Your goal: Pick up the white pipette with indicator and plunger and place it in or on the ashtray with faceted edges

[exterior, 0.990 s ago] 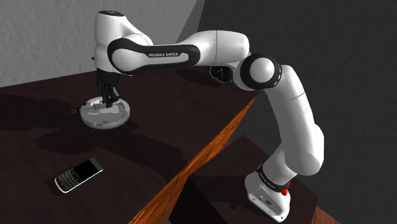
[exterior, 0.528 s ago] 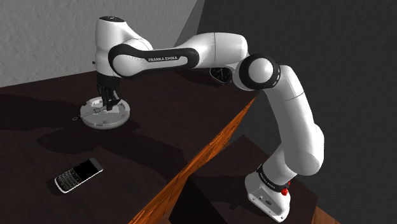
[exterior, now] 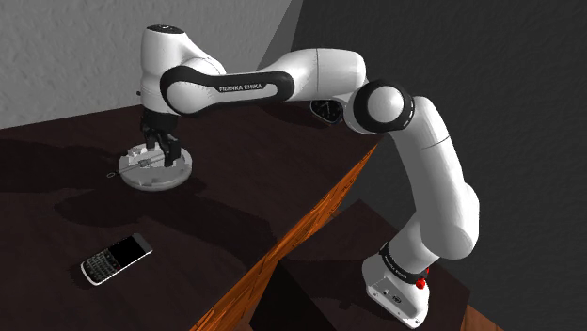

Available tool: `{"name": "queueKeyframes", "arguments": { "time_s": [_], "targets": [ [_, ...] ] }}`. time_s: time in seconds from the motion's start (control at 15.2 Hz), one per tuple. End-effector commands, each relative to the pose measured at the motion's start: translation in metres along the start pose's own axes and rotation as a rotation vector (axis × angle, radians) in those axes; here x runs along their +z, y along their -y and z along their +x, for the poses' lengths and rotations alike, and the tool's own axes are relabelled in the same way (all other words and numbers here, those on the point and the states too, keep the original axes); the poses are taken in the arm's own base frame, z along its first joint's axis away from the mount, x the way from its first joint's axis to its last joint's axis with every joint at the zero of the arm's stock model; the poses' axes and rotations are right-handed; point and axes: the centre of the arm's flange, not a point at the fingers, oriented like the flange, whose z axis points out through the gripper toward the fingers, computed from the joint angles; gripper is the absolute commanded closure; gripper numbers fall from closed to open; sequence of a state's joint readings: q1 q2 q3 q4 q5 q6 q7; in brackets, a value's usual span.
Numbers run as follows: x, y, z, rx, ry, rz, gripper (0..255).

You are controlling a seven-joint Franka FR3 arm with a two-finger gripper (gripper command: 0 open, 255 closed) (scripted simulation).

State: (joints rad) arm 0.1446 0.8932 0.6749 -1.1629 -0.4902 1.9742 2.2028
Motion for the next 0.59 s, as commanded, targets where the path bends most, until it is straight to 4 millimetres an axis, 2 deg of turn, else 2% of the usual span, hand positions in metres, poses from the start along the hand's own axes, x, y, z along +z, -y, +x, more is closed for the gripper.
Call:
{"name": "queueKeyframes", "arguments": {
  "time_s": [0.0,0.26,0.53],
  "targets": [
    [0.0,0.0,0.0,0.0,0.0,0.0,0],
    [-0.05,0.0,0.0,0.0,0.0,0.0,0],
    [-0.05,0.0,0.0,0.0,0.0,0.0,0]
  ]
}}
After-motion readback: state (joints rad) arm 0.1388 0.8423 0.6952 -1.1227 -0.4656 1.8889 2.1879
